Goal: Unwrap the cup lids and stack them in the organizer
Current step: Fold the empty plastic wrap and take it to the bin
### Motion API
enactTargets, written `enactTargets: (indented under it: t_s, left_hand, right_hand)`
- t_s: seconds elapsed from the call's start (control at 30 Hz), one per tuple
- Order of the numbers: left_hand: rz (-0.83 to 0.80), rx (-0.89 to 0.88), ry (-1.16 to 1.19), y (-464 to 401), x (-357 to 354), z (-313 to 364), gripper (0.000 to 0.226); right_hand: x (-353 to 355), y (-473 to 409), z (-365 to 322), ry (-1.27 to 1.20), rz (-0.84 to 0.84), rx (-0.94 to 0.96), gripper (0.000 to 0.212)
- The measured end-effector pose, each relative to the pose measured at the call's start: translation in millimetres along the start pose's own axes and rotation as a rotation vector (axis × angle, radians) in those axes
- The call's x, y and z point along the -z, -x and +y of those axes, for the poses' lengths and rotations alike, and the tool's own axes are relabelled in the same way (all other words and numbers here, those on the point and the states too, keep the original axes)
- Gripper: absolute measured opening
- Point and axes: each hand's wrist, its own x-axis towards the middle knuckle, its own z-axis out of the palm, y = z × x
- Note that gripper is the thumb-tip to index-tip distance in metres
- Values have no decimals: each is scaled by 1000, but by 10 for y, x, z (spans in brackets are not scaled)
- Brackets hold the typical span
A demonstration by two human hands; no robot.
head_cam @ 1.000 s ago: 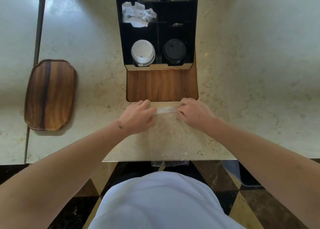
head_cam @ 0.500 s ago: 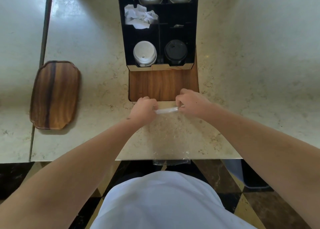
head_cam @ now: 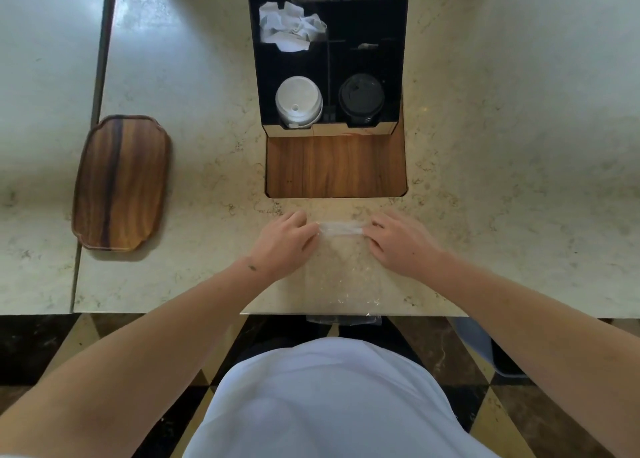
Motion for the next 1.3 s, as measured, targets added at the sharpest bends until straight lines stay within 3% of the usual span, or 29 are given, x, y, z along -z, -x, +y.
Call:
enactTargets:
  t_s: [0.13,0.23,0.27,0.4,0.53,0.67,0.8,0.9,0.97,1.07,1.2,1.3]
  left_hand:
    - [-9,159,36,-167,21,74,18]
    - [-53,214,47,-289,21,78,6]
    - [-73,218,43,-320,24,69,8]
    - [-179,201,-17,-417,26,50,18]
    - [-138,68,-92,-352,36,40,12]
    - [-179,-65,-139,-226,-5,52,30]
    - [-267,-73,-184,-231,-31,61,31]
    - [-324,-85,-202,-258,-20,114,33]
    - [-339,-76,-231,-262,-14,167,22]
    - [-308,-23,-241,-289,-6,187,17]
    - [-286,57,-166,-306,24,158,21]
    - [-267,144,-90,-307,19,146,9]
  right_hand:
    - [91,-199,-26,-54,-136,-192,28]
    - [136,-359,8,-169,-206,-319,6]
    - [142,-384,19,-193,-214,-334,10]
    - [160,-405,49,-197,-256,-256,2]
    - [150,-336,26,-115,-202,-134,15]
    - [89,-214,-53,-16,-163,-62,18]
    - [12,-119,-94,-37,-202,-46,25]
    - [15,-79,-74,-35,-214,-7,15]
    - [56,-90,-65,-10,-209,10,14]
    - [141,-157,-81,32,-262,-48,29]
    - [201,-286,-72,-46,-353,-217,17]
    - [198,-316,-21,-133,-358,-290,11]
